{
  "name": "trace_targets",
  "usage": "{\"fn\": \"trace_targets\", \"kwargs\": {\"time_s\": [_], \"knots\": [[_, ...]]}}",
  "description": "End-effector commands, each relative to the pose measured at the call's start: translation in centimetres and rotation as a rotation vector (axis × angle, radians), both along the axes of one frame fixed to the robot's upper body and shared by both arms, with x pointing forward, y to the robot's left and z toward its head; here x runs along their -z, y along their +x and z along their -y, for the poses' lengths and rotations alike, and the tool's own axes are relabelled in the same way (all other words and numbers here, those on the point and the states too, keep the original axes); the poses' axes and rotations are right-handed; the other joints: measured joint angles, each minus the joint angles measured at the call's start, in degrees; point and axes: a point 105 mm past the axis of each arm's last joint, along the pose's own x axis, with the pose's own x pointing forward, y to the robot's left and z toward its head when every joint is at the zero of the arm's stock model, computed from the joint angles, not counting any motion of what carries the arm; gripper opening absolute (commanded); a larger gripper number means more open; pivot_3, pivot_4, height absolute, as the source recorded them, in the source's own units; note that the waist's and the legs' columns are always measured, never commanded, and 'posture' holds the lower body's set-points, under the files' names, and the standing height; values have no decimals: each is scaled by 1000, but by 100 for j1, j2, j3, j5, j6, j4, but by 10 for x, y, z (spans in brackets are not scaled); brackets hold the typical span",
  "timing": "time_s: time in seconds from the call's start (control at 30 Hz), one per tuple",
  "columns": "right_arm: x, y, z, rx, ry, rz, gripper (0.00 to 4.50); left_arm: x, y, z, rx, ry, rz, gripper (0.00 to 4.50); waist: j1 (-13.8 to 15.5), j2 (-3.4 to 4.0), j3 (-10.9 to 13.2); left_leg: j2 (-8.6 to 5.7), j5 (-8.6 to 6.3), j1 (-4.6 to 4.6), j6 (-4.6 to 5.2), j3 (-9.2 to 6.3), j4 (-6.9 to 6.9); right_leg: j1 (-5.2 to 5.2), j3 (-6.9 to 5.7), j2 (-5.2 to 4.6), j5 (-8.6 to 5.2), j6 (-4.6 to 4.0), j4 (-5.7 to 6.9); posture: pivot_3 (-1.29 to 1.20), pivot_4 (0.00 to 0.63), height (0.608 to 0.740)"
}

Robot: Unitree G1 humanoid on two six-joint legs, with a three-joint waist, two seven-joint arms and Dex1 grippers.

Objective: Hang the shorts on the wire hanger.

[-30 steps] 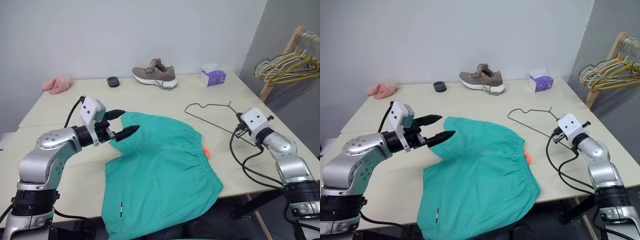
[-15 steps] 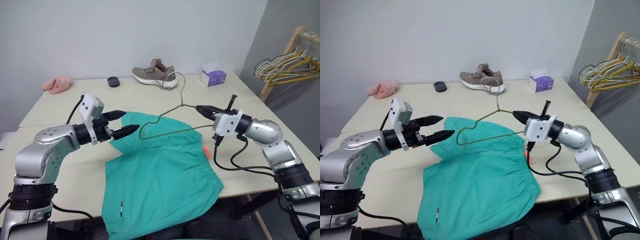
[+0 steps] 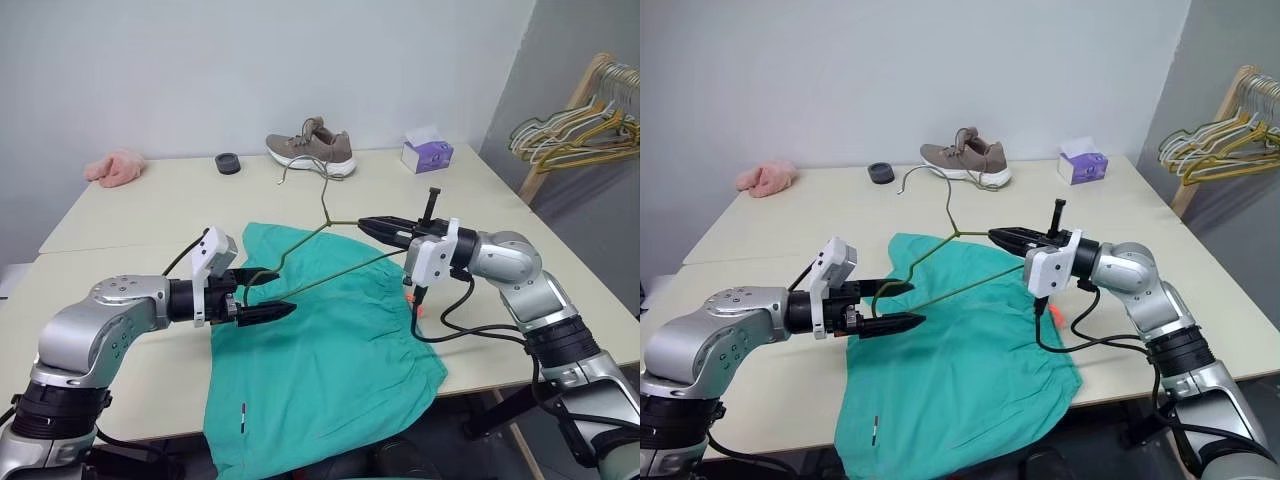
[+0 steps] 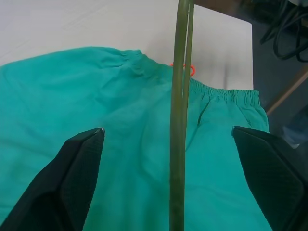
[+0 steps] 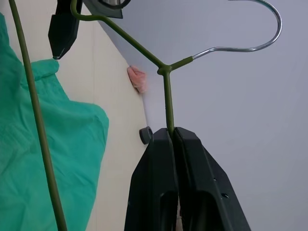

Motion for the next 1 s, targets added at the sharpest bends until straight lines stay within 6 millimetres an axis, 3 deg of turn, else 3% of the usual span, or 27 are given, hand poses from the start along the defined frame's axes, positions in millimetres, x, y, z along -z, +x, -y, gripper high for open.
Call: {"fn": "trace_targets", "kwargs": {"time_s": [0.03,0.37,0.53,0.63,0.87,0.97,1.0], "knots": [[-20,-6,-5,-36,38,57,0,-5,-4,2,36,23,27,3248,1,0,0,0,0,0,0,0,0,0,1,0,0,0,0,-231,0,740],[-20,-10,-8,-53,43,52,0,-3,-8,5,60,29,21,47,0,0,0,0,0,1,0,1,0,0,4,0,0,0,0,-230,0,740],[-15,-13,-10,-71,42,29,0,-3,-9,5,58,29,23,47,3,0,0,0,0,0,0,0,0,0,3,0,0,0,0,-225,0,740],[-13,-16,-11,-81,48,8,714,-3,-10,5,56,32,25,0,4,0,0,0,0,0,0,0,0,0,4,0,0,-1,0,-224,0,740],[-10,-18,1,-52,47,-101,3196,1,-13,2,53,57,37,0,7,0,0,0,0,0,0,0,0,0,4,0,0,0,0,-227,0,740],[0,-11,18,34,28,-284,4290,3,-12,-2,53,100,71,0,18,-1,-1,0,0,1,0,0,1,1,3,0,0,-1,1,-235,0,740],[6,-10,25,62,7,-370,4472,4,-11,-4,58,120,86,0,25,0,0,0,0,1,0,-1,1,2,-1,0,0,-1,0,-235,0,740]]}}
